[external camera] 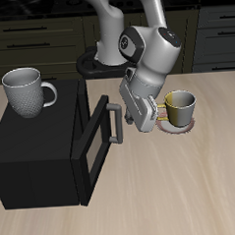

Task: Open the microwave

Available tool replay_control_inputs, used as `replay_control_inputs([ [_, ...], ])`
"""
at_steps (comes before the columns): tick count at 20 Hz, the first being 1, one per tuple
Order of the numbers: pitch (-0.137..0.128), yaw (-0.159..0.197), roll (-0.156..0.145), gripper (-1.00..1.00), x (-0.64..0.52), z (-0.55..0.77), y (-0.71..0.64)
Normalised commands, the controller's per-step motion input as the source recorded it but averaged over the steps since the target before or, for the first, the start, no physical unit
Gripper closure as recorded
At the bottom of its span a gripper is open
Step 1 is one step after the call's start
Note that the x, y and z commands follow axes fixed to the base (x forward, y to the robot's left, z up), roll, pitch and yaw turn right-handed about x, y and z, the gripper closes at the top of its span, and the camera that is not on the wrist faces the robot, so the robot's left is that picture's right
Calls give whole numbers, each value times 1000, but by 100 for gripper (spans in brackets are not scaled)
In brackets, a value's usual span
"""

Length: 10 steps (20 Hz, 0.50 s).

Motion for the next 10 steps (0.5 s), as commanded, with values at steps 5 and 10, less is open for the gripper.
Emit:
replay_control_inputs([
  [5,0,-27,44,100,-210,29,312],
  [10,-14,-19,77,100,-38,125,126],
])
